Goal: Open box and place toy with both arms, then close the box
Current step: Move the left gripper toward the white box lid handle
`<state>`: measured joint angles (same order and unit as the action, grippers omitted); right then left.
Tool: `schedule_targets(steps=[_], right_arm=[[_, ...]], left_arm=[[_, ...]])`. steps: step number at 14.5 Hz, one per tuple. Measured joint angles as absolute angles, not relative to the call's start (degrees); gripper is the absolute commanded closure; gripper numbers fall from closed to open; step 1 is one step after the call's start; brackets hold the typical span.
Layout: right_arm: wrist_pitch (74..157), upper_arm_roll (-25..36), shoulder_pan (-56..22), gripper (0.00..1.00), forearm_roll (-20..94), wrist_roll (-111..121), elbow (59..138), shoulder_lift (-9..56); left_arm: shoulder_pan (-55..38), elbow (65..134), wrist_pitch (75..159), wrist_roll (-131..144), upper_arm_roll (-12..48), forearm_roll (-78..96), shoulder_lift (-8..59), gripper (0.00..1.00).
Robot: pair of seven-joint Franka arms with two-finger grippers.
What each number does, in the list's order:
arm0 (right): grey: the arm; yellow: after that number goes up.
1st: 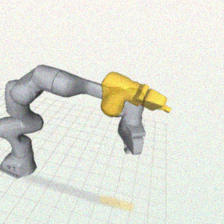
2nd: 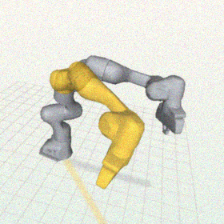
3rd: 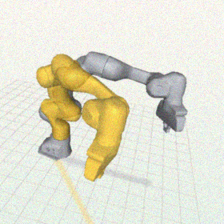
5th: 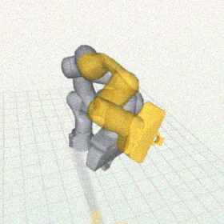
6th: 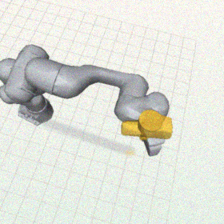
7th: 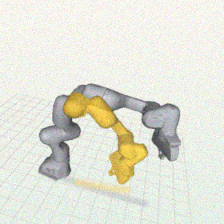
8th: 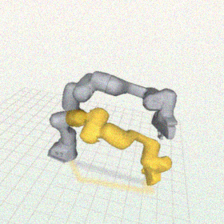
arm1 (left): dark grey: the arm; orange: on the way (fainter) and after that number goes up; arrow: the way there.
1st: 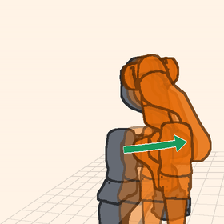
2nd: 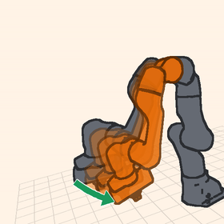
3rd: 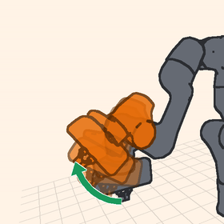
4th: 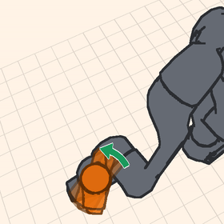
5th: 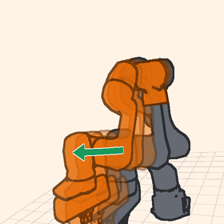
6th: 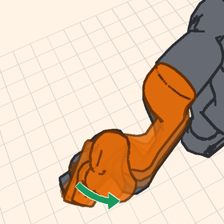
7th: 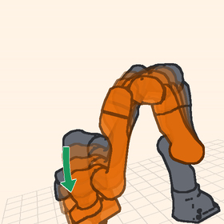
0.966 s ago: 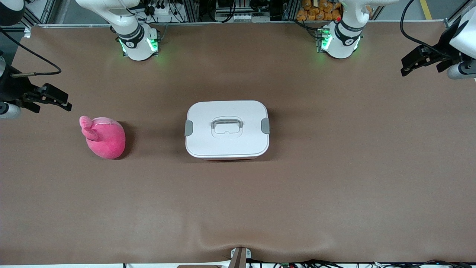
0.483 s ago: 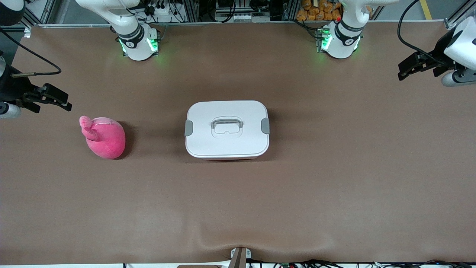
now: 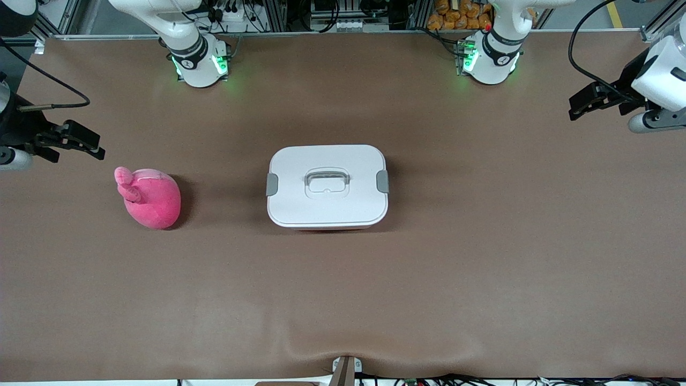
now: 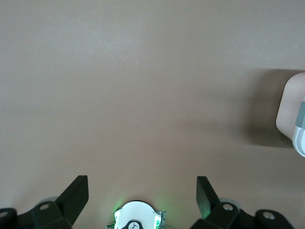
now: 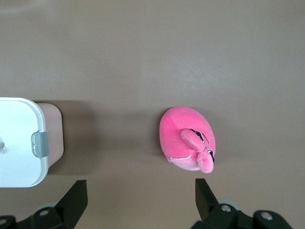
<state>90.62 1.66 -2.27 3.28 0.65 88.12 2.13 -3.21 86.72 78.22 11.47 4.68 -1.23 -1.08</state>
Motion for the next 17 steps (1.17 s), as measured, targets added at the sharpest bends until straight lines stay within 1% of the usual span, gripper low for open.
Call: schedule_targets(steps=[3, 7, 11, 17], right_arm=[[90.8, 1.7, -2.3, 0.0, 3.3, 0.7, 88.2, 2.9], [91.0, 1.0, -2.6, 0.0, 3.5, 0.7, 88.0, 4.1], [90.3, -0.5, -5.2, 0.0, 3.5, 0.6, 85.2, 3.9], [90.1, -0.1, -5.3, 0.0, 3.5, 0.6, 83.7, 3.8]], left_arm=[[-3.4, 86.7, 78.2, 15.1, 5.3, -1.0, -0.1, 0.0], [-3.8, 86.7, 78.8, 22.4, 8.0, -0.6, 1.3, 0.0], [-4.1, 86.7, 80.1, 32.1, 11.2, 0.4, 3.0, 0.0], [-7.6, 86.7, 84.2, 46.5, 13.9, 0.7, 6.4, 0.0]])
